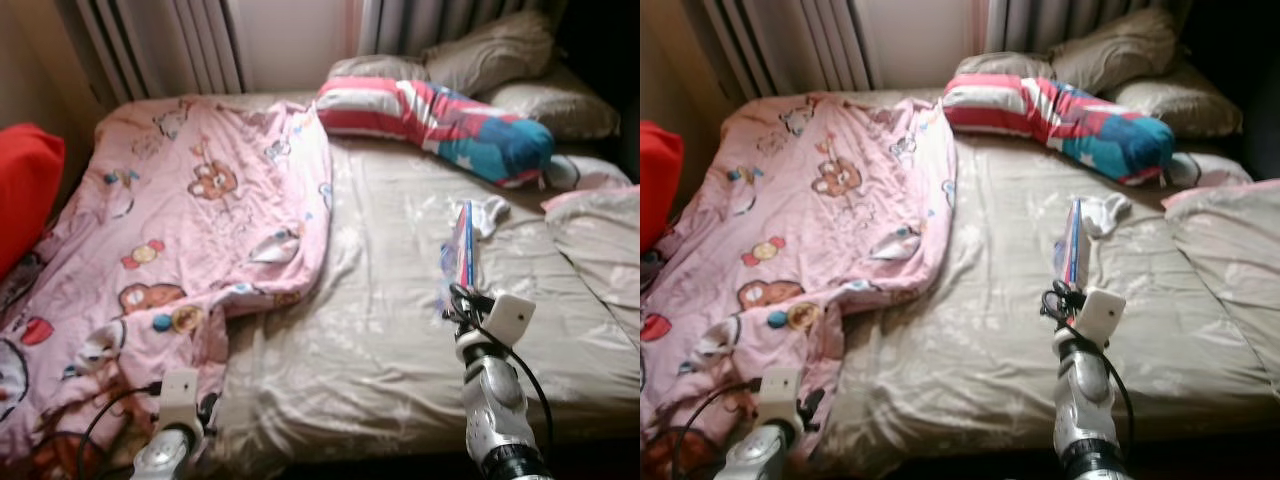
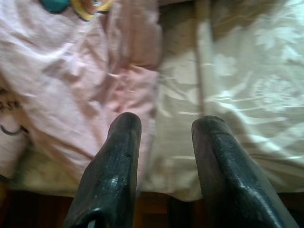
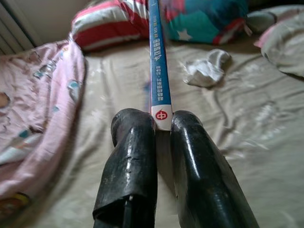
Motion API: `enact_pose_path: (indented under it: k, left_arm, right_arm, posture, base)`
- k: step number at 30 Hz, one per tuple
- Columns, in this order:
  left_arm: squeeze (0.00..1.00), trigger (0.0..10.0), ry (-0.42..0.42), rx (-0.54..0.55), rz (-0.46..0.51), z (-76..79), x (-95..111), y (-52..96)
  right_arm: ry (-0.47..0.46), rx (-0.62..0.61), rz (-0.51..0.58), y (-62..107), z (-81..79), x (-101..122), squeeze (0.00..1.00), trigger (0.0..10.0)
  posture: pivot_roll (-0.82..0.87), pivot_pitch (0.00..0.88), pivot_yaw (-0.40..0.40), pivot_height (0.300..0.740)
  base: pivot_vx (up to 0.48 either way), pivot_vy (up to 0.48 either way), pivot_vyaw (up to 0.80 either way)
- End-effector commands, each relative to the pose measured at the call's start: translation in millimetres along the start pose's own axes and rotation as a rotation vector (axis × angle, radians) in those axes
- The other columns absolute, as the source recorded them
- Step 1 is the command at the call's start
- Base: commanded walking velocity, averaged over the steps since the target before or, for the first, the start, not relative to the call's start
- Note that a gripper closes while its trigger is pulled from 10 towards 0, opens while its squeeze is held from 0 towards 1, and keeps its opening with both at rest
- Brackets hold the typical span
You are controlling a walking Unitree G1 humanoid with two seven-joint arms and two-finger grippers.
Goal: Clean up the room
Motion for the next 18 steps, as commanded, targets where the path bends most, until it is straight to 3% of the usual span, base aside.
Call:
enact_pose_path:
  k: [1, 14, 18]
  left_arm:
    - [0.00, 10.0, 0.007, -0.009, -0.027, 4.4, -9.0, 2.9]
    - [0.00, 10.0, -0.004, -0.019, -0.013, 6.0, -5.8, 1.9]
    - [0.00, 10.0, -0.006, -0.023, -0.009, 7.0, -4.9, 1.6]
  right_arm:
    - [0.006, 0.012, 0.038, -1.7, -1.0, 8.5, 0.00, 10.0]
    - [0.044, 0.059, 0.046, -1.9, -6.4, 10.8, 0.00, 10.0]
    - [0.042, 0.062, 0.033, -1.4, -7.5, 8.7, 0.00, 10.0]
  posture:
    - [-0.05, 0.137, 0.019, 0.740]
    - [-0.05, 0.139, 0.021, 0.740]
    - [-0.05, 0.137, 0.019, 0.740]
  base:
    - [0.000, -0.386, 0.00]
    - [0.000, -0.385, 0.00]
    - [0.000, -0.382, 0.53]
Point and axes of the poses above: a point about 5 cm out from each wrist's last joint towards the gripper, its own y axis pointing back from the gripper into the wrist, its own x axis along the axis of the wrist's last joint, z = x × y, the point moved 1 cm from there along -y, pointing out of the wrist towards the gripper, and after that the axes turned 4 degrees about -y, right-handed, at the moved point
